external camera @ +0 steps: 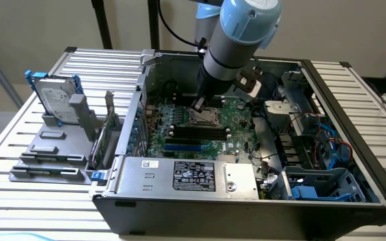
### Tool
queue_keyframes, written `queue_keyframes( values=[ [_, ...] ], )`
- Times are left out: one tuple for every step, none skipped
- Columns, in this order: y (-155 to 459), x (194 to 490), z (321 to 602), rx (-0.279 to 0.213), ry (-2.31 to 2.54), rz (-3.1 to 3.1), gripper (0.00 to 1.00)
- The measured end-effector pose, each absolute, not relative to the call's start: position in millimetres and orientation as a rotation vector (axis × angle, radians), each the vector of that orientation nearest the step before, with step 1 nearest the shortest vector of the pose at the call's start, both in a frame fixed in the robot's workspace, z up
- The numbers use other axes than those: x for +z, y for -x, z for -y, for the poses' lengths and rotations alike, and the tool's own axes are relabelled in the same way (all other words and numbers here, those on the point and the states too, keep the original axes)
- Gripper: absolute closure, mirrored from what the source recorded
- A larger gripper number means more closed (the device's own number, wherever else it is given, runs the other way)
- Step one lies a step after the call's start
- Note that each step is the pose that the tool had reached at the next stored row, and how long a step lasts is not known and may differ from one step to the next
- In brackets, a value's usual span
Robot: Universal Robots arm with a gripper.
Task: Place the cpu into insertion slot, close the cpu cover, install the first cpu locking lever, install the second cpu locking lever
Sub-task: 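Install the second cpu locking lever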
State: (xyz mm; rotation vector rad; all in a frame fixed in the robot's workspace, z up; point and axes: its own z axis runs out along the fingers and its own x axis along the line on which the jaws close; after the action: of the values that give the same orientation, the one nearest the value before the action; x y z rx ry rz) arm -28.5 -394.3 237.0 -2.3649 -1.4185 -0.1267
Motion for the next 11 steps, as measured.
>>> queue_keyframes(
  values=[
    [29, 238, 396, -0.127, 2.366, 1.419, 0.89],
    [29, 239, 397, -0.126, 2.368, 1.420, 0.89],
    [30, 240, 398, -0.125, 2.369, 1.421, 0.89],
    [30, 241, 399, -0.125, 2.370, 1.421, 0.89],
    [30, 241, 401, -0.124, 2.371, 1.422, 0.89],
    [30, 241, 402, -0.123, 2.372, 1.422, 0.89],
    [31, 242, 404, -0.122, 2.373, 1.423, 0.89],
    [31, 242, 405, -0.121, 2.374, 1.423, 0.89],
    [31, 242, 407, -0.120, 2.375, 1.424, 0.89],
    [31, 242, 408, -0.120, 2.376, 1.424, 0.89],
    [32, 242, 410, -0.119, 2.377, 1.425, 0.89]
  ],
)
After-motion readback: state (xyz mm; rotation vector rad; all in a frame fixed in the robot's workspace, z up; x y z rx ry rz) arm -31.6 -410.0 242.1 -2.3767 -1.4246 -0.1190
